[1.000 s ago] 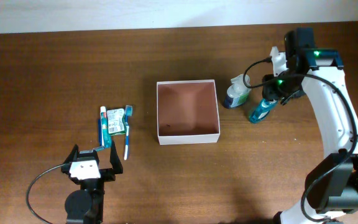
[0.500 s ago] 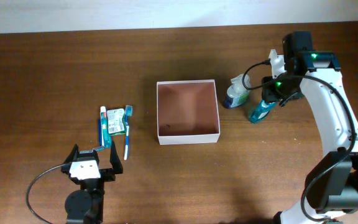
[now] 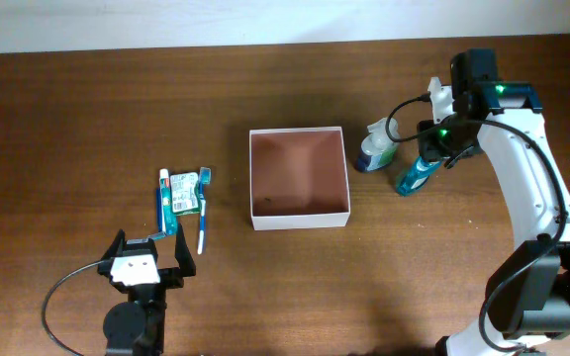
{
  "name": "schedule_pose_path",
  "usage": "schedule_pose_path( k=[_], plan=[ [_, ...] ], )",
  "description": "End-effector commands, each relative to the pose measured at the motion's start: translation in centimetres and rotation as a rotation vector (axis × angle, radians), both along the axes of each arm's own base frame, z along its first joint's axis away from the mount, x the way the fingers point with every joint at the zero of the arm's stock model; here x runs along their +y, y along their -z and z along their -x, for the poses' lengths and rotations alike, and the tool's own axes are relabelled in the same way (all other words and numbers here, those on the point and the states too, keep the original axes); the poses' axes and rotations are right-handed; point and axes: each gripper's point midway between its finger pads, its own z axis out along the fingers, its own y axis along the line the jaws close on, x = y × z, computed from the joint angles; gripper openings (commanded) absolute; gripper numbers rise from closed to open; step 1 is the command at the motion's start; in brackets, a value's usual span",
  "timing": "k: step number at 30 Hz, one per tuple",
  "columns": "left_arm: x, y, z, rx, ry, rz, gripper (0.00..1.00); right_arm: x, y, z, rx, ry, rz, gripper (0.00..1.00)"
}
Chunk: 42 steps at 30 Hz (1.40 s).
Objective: Pack container
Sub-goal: 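Close the right gripper around the Listerine bottle neck, then lift the Listerine bottle and carry it left over the pink box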
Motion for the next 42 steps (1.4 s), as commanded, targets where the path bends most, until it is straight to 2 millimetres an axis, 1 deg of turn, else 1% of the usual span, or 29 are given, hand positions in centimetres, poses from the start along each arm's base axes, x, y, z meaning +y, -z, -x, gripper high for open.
schedule_pose_path(
  k=[1, 4, 7, 11, 17, 20, 27, 31, 36, 41, 42],
  plan=[
    [0.2, 0.3, 0.0, 0.005, -0.010, 0.002, 0.99, 0.5, 0.5, 0.1, 0.012, -0.015, -0.013, 0.34],
    [0.2, 0.3, 0.0, 0.005, -0.010, 0.002, 1.00, 0.7, 0.4, 0.1, 0.012, -0.017, -0.023, 0.32],
    [0.2, 0.3, 0.0, 0.005, -0.010, 0.002, 1.00, 0.7, 0.4, 0.1, 0.012, -0.014, -0.023, 0.33],
    [0.2, 0.3, 0.0, 0.005, -0.010, 0.002, 1.00, 0.7, 0.5, 0.1, 0.013, -0.014, -0.024, 0.31],
    [0.2, 0.3, 0.0, 0.005, -0.010, 0.002, 1.00, 0.7, 0.5, 0.2, 0.017, -0.014, -0.024, 0.26],
    [0.2, 0.3, 0.0, 0.005, -0.010, 0.002, 1.00, 0.7, 0.4, 0.2, 0.017, -0.014, -0.024, 0.25],
    [0.2, 0.3, 0.0, 0.005, -0.010, 0.002, 1.00, 0.8, -0.2, 0.8, 0.020, 0.011, -0.034, 0.23],
    [0.2, 0.3, 0.0, 0.005, -0.010, 0.002, 1.00, 0.8, -1.3, 1.1, 0.010, 0.011, -0.034, 0.23],
    [0.2, 0.3, 0.0, 0.005, -0.010, 0.002, 1.00, 1.0, -3.5, 1.2, -0.017, 0.030, -0.050, 0.22],
    [0.2, 0.3, 0.0, 0.005, -0.010, 0.002, 1.00, 2.4, -6.3, 1.4, -0.052, 0.011, -0.128, 0.20],
    [0.2, 0.3, 0.0, 0.005, -0.010, 0.002, 1.00, 2.7, -6.8, 1.5, -0.055, 0.017, -0.139, 0.19]
  ],
)
